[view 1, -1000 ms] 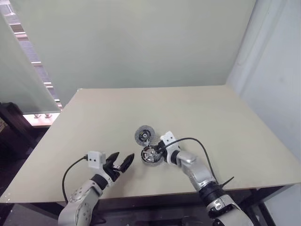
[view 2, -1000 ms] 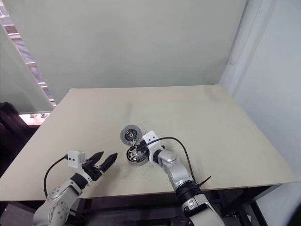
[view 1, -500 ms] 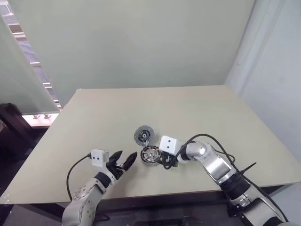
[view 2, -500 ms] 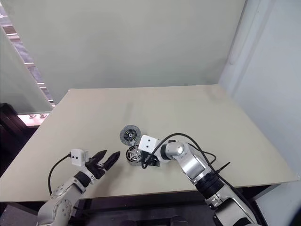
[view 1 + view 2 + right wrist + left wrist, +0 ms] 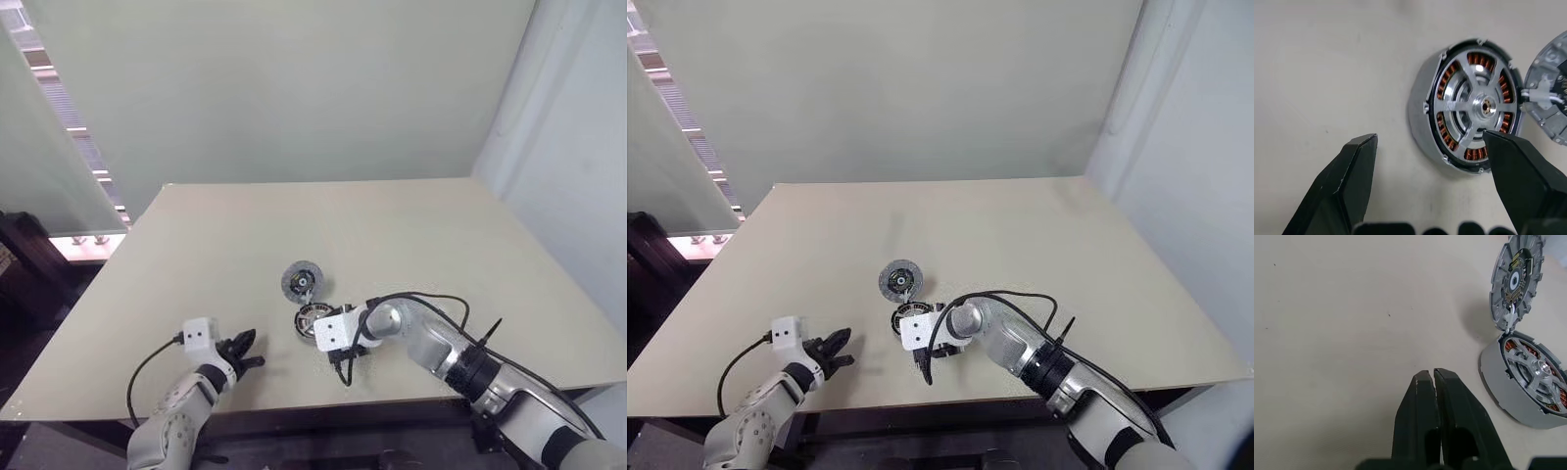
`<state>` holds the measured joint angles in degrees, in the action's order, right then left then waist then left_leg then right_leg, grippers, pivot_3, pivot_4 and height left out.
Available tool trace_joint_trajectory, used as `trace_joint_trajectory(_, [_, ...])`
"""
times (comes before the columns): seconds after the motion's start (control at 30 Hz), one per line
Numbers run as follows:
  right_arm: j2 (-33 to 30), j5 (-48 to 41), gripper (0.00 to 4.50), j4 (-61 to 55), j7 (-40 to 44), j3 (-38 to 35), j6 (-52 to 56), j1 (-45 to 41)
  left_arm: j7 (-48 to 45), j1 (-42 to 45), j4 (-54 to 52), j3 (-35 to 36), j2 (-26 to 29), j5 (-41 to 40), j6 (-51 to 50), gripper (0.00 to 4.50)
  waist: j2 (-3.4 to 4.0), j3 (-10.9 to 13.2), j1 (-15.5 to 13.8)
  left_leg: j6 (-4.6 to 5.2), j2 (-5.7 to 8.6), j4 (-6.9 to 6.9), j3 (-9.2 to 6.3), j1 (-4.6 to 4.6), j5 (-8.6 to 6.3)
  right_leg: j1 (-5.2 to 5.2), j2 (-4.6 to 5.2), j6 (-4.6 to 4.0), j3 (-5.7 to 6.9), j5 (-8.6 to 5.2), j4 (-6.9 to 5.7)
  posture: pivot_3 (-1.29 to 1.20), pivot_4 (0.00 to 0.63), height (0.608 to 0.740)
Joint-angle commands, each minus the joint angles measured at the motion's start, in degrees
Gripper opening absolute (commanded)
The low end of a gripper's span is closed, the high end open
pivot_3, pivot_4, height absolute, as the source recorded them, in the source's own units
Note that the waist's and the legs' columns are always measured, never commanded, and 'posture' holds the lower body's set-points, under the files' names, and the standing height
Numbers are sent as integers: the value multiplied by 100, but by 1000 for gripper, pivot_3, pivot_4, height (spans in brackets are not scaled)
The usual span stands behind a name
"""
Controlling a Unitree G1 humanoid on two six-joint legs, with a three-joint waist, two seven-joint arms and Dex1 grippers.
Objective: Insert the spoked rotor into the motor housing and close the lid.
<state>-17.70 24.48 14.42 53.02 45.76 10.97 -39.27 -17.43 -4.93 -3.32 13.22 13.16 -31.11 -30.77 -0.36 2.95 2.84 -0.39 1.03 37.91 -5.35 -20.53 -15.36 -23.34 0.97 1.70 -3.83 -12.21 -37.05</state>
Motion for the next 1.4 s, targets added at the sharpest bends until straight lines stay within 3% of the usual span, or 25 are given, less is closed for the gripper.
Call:
trace_joint_trajectory(0.03, [93,291,3746,185,73,58,-75,-243,37,88,-138,-35,-38,67,20,13,0,0,0,0,0,-1,0,0,0,0,0,0,0,0,0,0,0,740])
trace_joint_trajectory(0.23, [311,547,3746,688,50,129,-191,-338,35,54,-154,-63,-88,146,58,13,0,0,2,-1,0,-1,-2,1,0,1,0,0,3,0,0,0,0,740])
trace_joint_trajectory(0.3, [386,591,3393,834,4,118,-258,-354,38,46,-154,-68,-92,168,72,0,0,0,5,-1,-2,-1,0,5,0,1,0,0,3,0,-1,0,0,740])
trace_joint_trajectory(0.63, [624,755,255,1315,-314,-9,-624,-323,66,28,-146,-55,-119,254,139,0,-3,-3,13,-7,-15,-3,12,56,4,38,-4,-12,8,-8,-3,0,0,740])
trace_joint_trajectory(1.0, [742,523,101,971,-213,-324,-354,-151,88,80,-45,-63,-137,329,216,0,-3,-3,27,-11,-24,-8,12,68,6,47,-7,-15,13,-9,-3,0,0,740])
trace_joint_trajectory(1.23, [1064,-261,100,-791,1042,-758,2412,398,80,89,65,-66,-197,421,300,0,-3,-3,0,-18,-21,-13,0,31,1,13,-6,-1,18,-1,-3,0,0,740])
trace_joint_trajectory(1.4, [1153,-497,99,-1585,1105,-725,3862,604,91,111,200,-96,-299,457,422,0,-2,-2,-1,-29,-19,-13,-11,-6,-8,-16,-5,0,27,0,3,0,0,740])
